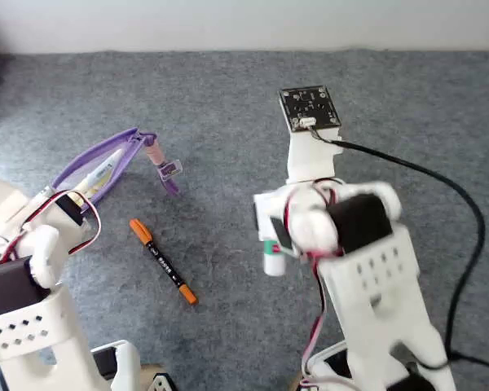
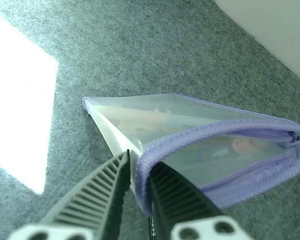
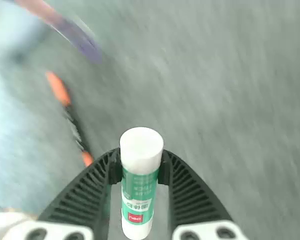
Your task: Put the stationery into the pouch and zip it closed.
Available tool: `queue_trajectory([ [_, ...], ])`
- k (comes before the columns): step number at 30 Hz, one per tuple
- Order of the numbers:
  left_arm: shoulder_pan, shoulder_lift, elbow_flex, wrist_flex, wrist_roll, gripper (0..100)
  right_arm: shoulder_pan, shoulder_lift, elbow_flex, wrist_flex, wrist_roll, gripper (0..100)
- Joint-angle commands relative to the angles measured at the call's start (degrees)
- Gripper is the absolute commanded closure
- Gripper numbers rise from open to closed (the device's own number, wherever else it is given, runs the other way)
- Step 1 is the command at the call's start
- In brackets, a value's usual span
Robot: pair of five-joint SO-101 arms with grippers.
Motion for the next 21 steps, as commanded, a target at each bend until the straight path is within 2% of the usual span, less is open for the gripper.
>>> queue_trajectory([
  [1,0.18,0.88,0.31,-1.23,0.7,99,-4.97,-4.26,-2.2,-12.88,0.7,99.1],
  [7,0.18,0.88,0.4,-1.23,0.7,99,-13.76,-3.21,1.49,-37.49,0.79,99.1],
  [14,-0.09,0.53,1.71,-1.32,0.7,99,-17.36,0.13,13.89,-66.59,1.49,99.1],
  [17,-0.09,0.53,1.71,-1.32,0.7,99,-19.3,1.98,16.79,-74.15,4.57,99.1],
  [21,-0.09,0.53,1.71,-1.32,0.7,99,-21.76,5.32,16.88,-77.76,7.82,99.1],
])
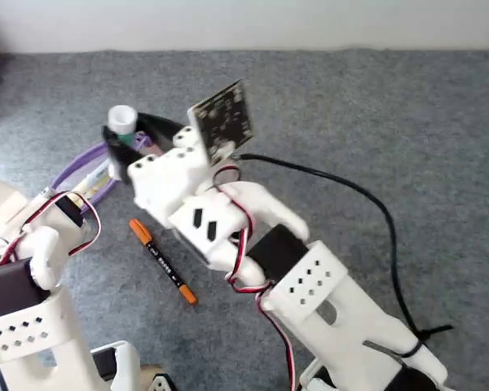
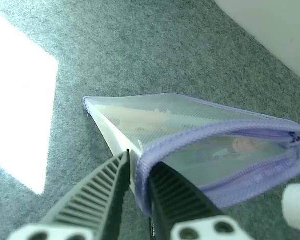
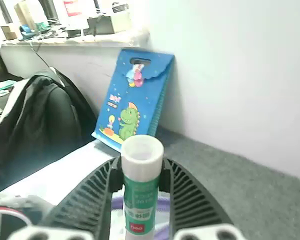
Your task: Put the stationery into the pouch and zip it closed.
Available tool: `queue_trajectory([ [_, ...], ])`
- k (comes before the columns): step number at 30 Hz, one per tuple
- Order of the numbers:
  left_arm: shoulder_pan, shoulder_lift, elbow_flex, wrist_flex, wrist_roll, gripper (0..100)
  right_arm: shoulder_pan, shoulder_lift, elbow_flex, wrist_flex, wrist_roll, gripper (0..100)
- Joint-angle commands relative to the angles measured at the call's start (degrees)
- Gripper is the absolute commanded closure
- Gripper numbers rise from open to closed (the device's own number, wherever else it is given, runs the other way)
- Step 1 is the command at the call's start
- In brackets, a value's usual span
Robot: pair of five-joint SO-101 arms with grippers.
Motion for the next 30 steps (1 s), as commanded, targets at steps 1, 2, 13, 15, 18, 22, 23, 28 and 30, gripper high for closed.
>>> queue_trajectory([
  [1,-0.09,0.7,0.75,-1.32,0.7,99,-1.98,2.33,-0.53,-4.18,3.16,99.1],
  [2,-0.09,0.7,0.75,-1.85,0.7,99,-2.15,3.56,-0.53,-5.05,3.25,99.1],
  [13,0.0,0.97,0.75,-2.37,0.7,99,-2.59,13.32,-0.44,-8.22,3.43,95.8],
  [15,-0.09,0.97,0.75,-2.37,0.7,99,-3.03,12.88,-0.79,-3.91,3.43,89.9],
  [18,-0.09,0.97,0.75,-2.37,0.7,99,-3.74,10.68,-0.79,3.21,3.16,81.6],
  [22,-0.09,0.97,0.75,-2.37,0.7,99,-3.65,6.02,-0.79,7.16,3.16,81.8],
  [23,-0.09,0.97,0.75,-2.37,0.7,99,-3.56,4.62,-0.79,7.78,3.16,82.5],
  [28,-0.18,0.97,0.75,-2.37,0.7,99,-2.33,-1.63,-0.7,14.99,3.08,88.3],
  [30,-0.26,0.7,0.57,-2.37,0.7,99,-0.92,-3.56,-0.53,21.14,2.55,91.6],
])
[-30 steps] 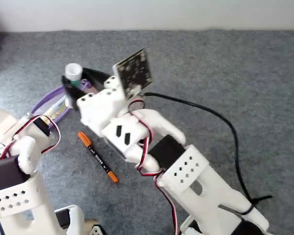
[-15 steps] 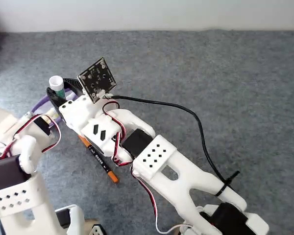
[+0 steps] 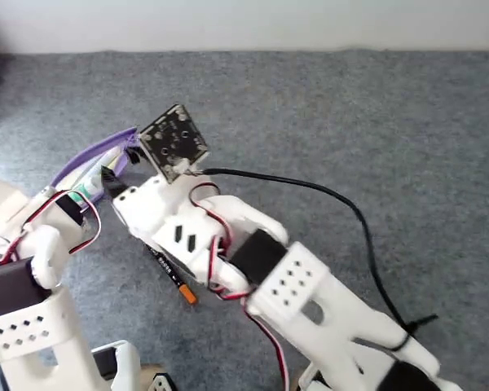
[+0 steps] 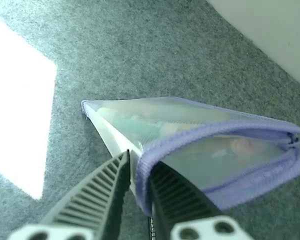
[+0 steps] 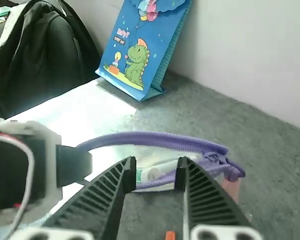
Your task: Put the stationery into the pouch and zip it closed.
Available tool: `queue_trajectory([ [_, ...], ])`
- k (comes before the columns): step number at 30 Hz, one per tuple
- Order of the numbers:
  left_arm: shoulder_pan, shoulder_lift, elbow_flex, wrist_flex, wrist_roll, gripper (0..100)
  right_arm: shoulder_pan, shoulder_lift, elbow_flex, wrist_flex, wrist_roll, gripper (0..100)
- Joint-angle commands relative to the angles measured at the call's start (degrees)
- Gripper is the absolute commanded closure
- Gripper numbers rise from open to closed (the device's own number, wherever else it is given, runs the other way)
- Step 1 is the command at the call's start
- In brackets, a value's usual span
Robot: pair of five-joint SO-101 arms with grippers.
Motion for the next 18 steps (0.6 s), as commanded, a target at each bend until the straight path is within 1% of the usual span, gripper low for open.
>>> queue_trajectory([
  [1,-0.62,0.62,-0.22,-0.88,0.7,99,2.59,-5.14,-0.62,9.89,-1.58,92.8],
  [4,-4.75,0.53,-0.22,-1.76,0.7,99,4.97,-4.62,-0.53,19.74,-4.13,93.9],
  [7,-9.85,0.62,-0.22,-2.55,0.7,99,5.93,-1.36,-0.53,25.36,-4.31,93.9],
  [10,-11.6,0.62,-0.13,-2.55,0.7,99,5.93,3.91,-0.7,28.09,-4.13,93.9],
  [13,-12.75,0.53,-0.31,-2.55,0.7,99,5.67,10.68,-1.32,28.09,-4.04,93.5],
  [15,-14.68,0.62,-0.75,-2.55,0.7,99,5.67,15.43,-3.52,28.53,-4.13,89.7],
  [18,-17.58,0.62,-1.45,-2.46,2.11,99,5.58,22.64,-8.7,29.32,-4.04,79.9],
])
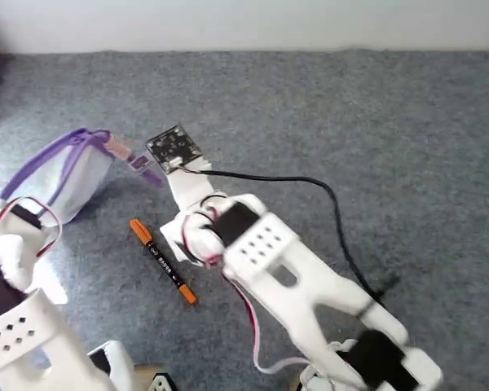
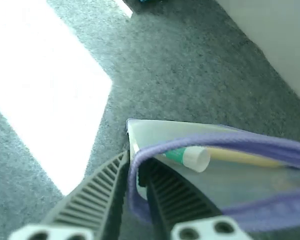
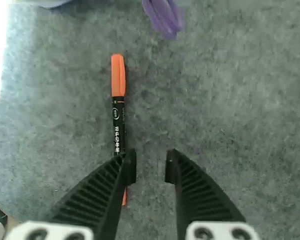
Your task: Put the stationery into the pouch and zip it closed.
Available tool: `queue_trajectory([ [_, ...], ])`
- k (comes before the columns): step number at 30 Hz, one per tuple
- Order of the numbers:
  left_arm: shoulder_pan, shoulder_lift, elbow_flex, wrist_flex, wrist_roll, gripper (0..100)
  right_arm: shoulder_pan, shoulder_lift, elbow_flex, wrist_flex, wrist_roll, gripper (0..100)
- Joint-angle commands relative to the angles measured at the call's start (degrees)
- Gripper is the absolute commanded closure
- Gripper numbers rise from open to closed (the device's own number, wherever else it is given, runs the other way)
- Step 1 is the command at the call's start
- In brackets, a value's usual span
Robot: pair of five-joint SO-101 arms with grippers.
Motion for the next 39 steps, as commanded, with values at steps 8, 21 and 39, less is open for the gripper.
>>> queue_trajectory([
  [8,-2.81,0.53,-2.15,-0.97,2.02,99,-5.23,25.45,-26.37,8.84,-0.7,77.8],
  [21,-2.81,0.7,-2.15,-0.97,2.02,99,-6.37,49.36,-51.52,16.22,-0.79,77.8],
  [39,-2.64,0.88,-1.8,-1.76,2.02,99,-5.05,59.91,-57.76,21.76,-0.62,95.2],
])
